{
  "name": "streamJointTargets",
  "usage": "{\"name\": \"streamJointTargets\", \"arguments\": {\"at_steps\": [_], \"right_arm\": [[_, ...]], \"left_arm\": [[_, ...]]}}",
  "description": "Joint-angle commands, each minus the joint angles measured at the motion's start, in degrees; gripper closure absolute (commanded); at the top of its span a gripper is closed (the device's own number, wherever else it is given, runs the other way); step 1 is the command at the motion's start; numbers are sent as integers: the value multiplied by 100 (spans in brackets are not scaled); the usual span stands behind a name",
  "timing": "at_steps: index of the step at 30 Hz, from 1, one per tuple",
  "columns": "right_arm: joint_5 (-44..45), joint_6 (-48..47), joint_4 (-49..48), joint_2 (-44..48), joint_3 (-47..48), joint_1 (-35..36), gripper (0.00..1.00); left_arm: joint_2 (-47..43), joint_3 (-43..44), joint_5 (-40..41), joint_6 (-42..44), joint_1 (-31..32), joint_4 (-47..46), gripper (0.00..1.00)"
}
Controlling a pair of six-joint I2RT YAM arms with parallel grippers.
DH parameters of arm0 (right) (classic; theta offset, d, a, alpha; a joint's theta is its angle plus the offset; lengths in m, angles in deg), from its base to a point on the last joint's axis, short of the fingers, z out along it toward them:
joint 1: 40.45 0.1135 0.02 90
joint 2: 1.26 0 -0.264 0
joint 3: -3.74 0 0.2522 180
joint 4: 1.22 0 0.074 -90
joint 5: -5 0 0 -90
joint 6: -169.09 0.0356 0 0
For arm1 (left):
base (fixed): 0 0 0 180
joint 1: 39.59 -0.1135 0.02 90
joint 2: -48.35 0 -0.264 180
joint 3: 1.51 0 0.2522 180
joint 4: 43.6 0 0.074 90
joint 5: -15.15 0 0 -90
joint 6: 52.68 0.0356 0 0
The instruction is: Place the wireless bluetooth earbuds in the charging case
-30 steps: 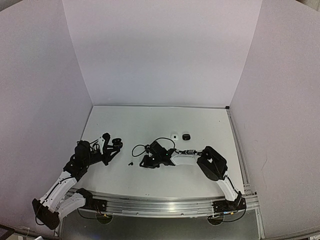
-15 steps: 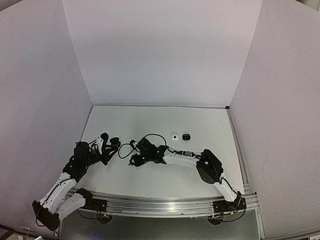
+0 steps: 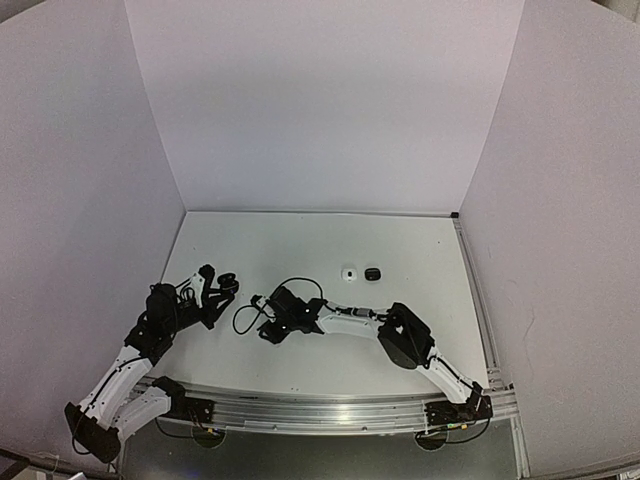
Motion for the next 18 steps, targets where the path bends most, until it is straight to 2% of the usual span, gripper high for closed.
{"name": "streamJointTargets", "arguments": {"at_steps": [1,12,18], "right_arm": [[124,-381,72,-318,246,23,54],[57,-679,80,-539,348,20,64],[64,-745,89,-547,334,20,76]], "left_arm": [[-28,55,5,19,-27,-201,100],[-16,68,5,39,-33,-188,100],[-11,55,-12,29,-35,-225,100]]}}
